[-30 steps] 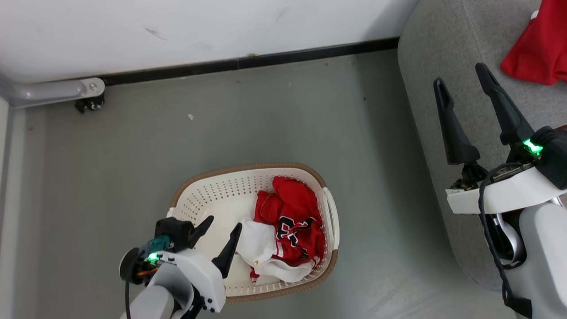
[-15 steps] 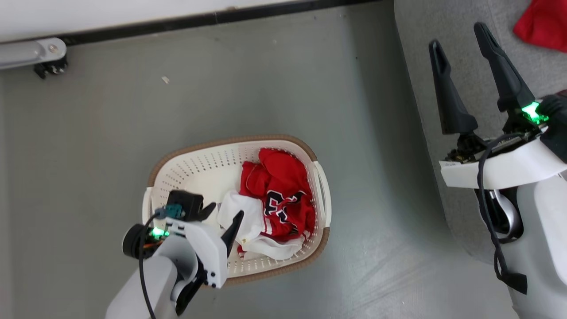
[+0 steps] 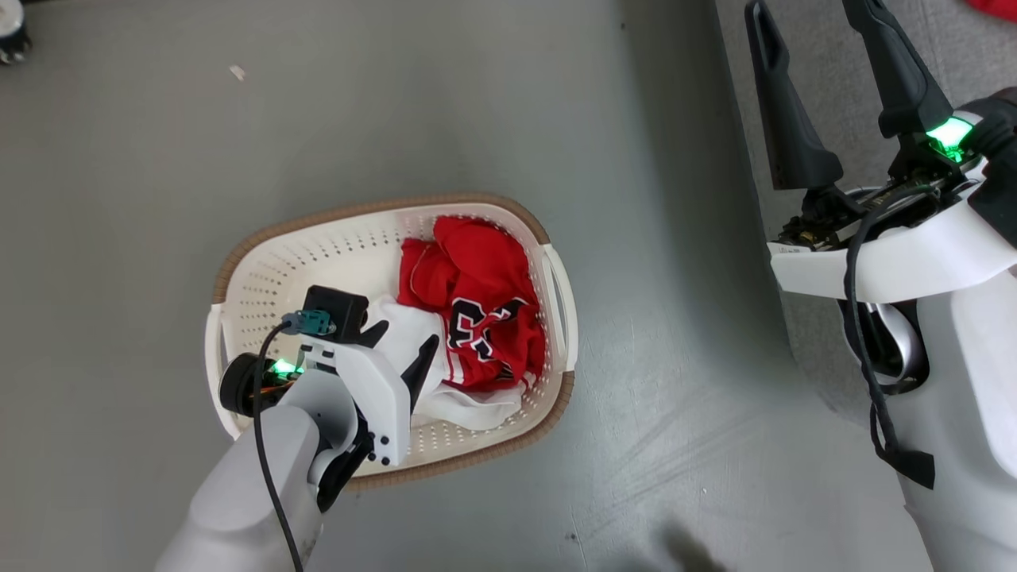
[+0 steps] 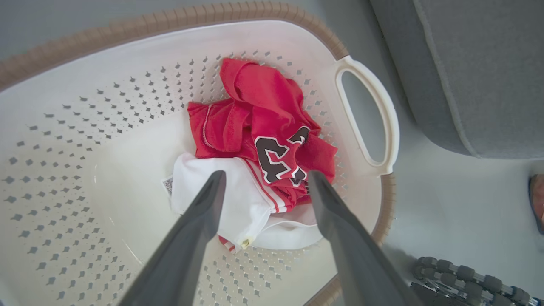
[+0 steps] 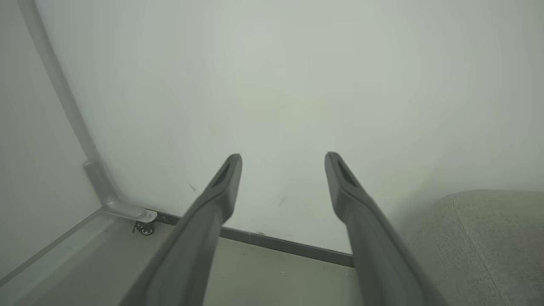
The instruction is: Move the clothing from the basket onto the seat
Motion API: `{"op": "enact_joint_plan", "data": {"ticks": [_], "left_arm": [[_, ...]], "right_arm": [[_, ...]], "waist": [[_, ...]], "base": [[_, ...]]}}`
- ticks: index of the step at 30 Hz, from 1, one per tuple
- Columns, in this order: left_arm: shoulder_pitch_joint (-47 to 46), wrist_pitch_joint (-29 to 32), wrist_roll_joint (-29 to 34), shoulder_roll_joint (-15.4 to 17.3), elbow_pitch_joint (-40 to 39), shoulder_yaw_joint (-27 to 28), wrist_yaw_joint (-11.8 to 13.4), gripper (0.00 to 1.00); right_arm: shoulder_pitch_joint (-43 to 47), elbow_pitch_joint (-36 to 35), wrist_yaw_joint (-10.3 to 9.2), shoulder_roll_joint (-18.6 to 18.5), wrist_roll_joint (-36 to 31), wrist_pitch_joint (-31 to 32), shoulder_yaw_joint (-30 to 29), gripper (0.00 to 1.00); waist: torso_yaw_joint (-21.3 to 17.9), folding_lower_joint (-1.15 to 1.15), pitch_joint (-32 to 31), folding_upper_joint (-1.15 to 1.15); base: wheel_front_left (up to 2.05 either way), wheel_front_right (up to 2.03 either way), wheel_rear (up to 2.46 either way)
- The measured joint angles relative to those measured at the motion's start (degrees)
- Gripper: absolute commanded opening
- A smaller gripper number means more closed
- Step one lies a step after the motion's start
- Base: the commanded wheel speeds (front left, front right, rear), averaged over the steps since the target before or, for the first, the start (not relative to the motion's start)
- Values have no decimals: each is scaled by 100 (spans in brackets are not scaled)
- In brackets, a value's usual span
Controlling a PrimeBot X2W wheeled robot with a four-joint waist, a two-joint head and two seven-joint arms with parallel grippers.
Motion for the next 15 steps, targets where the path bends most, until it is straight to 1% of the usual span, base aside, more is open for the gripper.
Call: {"op": "enact_joint_plan", "data": {"ticks": [10, 15], "left_arm": [[-360, 98, -205, -11, 220, -159, 0, 100], [-488, 162, -447, -11, 246, -369, 0, 100]], "right_arm": [[-203, 0, 0, 41, 8, -23, 4, 100], [-341, -5, 0, 63, 18, -23, 44, 100]], "waist": [[-149, 0, 452, 0], [-219, 0, 658, 0]], "base": [[0, 0, 0], [0, 0, 0]]}}
